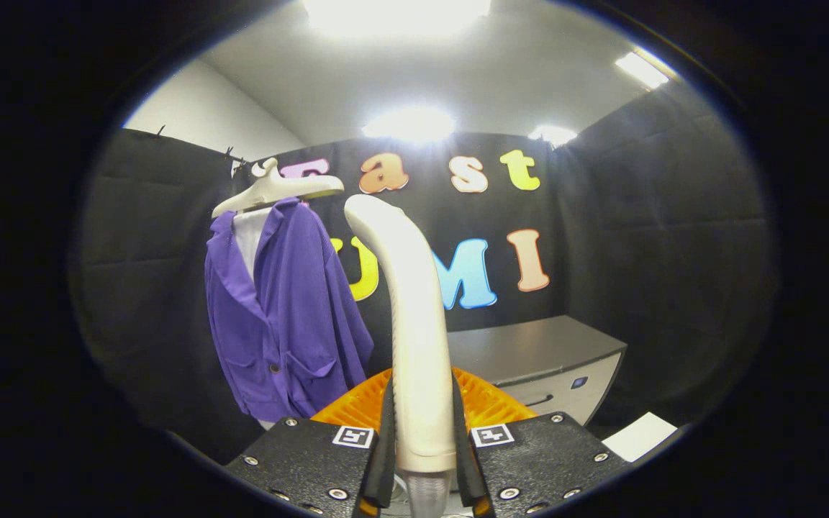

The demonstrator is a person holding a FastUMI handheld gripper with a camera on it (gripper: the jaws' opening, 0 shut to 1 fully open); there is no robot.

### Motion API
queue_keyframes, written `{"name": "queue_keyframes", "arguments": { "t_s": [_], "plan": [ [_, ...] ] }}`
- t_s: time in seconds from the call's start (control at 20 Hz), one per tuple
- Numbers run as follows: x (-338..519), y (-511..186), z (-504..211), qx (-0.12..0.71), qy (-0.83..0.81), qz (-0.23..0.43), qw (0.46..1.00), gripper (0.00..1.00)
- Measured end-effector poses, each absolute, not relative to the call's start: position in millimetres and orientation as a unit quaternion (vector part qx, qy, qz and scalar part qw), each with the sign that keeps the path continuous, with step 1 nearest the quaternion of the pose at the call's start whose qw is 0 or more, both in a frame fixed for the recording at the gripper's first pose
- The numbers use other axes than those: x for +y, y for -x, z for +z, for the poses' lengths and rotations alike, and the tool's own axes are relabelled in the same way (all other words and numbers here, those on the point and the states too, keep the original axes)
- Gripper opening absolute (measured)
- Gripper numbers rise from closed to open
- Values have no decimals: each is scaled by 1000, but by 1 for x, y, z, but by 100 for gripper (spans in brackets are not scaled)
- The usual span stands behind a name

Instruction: Iron the clothes twice with a garment steamer, once on the left side and once on the right side.

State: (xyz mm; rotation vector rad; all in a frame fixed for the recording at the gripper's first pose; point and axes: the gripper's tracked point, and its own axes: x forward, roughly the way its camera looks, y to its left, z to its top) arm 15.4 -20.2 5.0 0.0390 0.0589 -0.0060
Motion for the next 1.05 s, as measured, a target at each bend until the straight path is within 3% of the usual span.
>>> {"name": "queue_keyframes", "arguments": {
  "t_s": [1.05],
  "plan": [
    [-38, 7, -26, 75, -40, 5, 996, 35]
  ]
}}
